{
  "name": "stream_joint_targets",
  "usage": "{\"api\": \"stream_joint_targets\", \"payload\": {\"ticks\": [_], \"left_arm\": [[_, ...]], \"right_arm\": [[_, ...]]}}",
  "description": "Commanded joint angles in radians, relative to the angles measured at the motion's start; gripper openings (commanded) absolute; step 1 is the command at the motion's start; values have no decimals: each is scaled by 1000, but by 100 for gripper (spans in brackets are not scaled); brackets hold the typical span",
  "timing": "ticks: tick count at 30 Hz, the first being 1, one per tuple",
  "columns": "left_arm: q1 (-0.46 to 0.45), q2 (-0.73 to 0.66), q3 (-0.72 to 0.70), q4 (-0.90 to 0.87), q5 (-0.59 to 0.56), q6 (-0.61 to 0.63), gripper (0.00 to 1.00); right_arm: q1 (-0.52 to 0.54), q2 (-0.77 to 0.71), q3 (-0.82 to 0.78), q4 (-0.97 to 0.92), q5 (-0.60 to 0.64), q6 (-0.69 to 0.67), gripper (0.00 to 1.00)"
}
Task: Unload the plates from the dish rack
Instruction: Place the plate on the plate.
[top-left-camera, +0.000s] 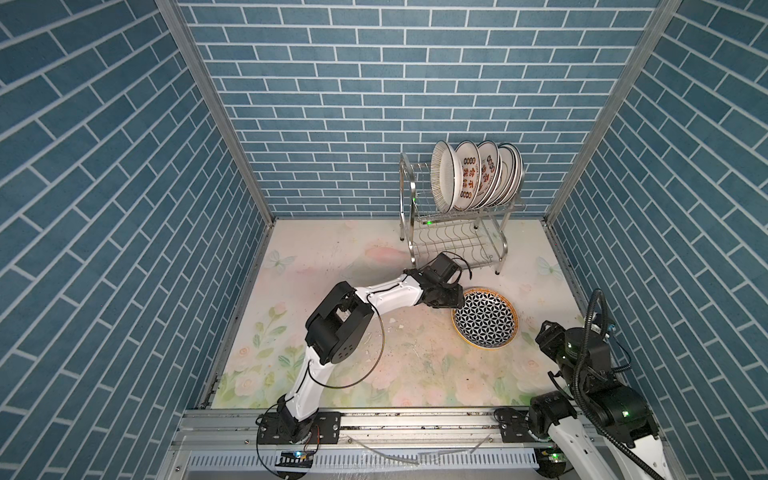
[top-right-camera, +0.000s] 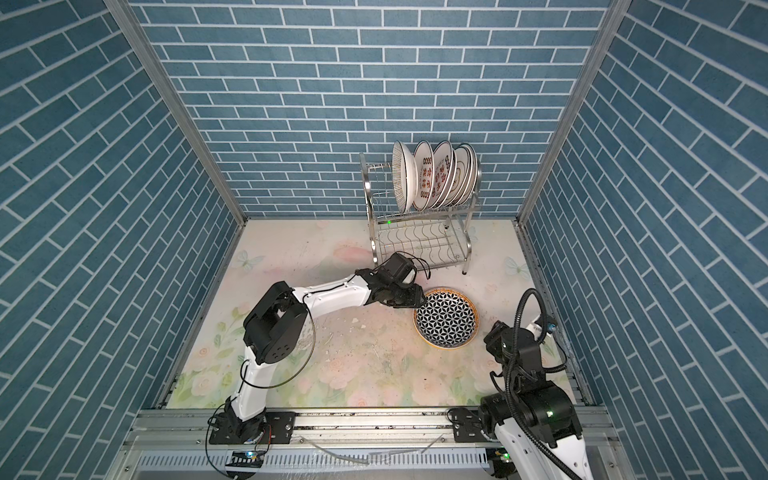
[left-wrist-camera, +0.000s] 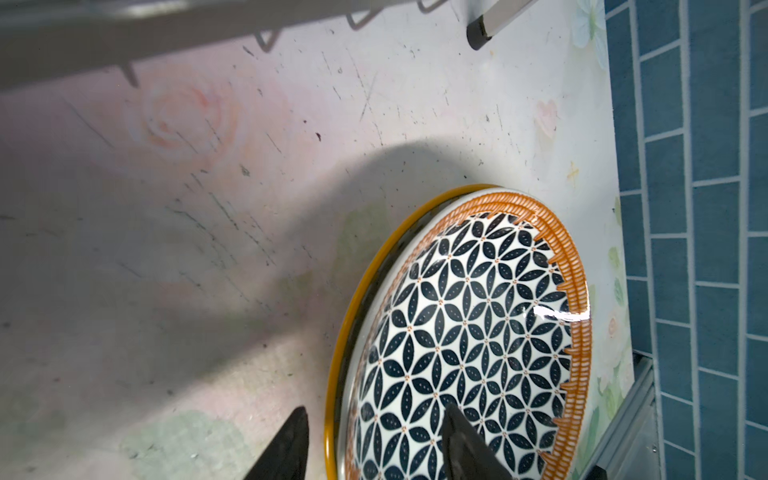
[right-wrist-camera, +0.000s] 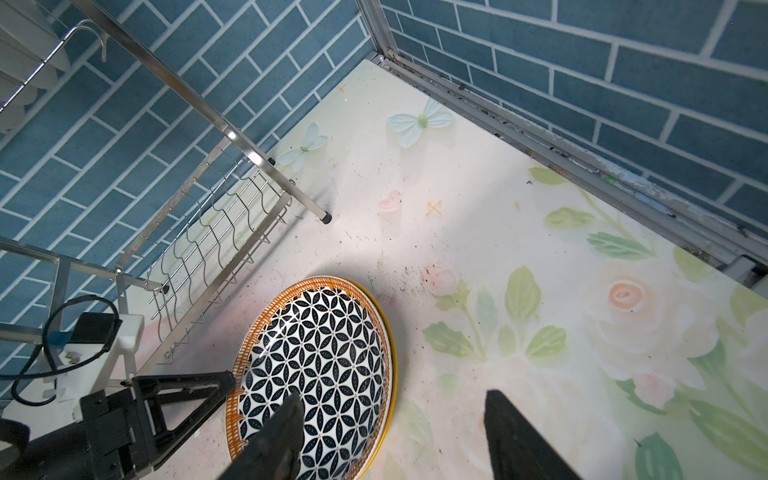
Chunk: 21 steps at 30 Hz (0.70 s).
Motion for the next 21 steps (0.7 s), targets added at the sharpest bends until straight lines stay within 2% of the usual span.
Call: {"api": "stream_joint_targets", "payload": {"ticks": [1, 10, 15, 21], "left_arm": [[-2, -27, 23, -80, -64, 45, 55], [8, -169, 2, -182, -195, 113, 58], [38, -348, -100, -201, -267, 142, 61], [120, -623, -291, -200, -295, 154, 64]], "right_arm": [[-4, -16, 37, -14, 24, -20, 69], [-4, 5, 118, -15, 64, -87, 69], [-3, 102, 248, -3, 71, -176, 70], [-4, 290, 503, 27, 59, -306, 71]]}}
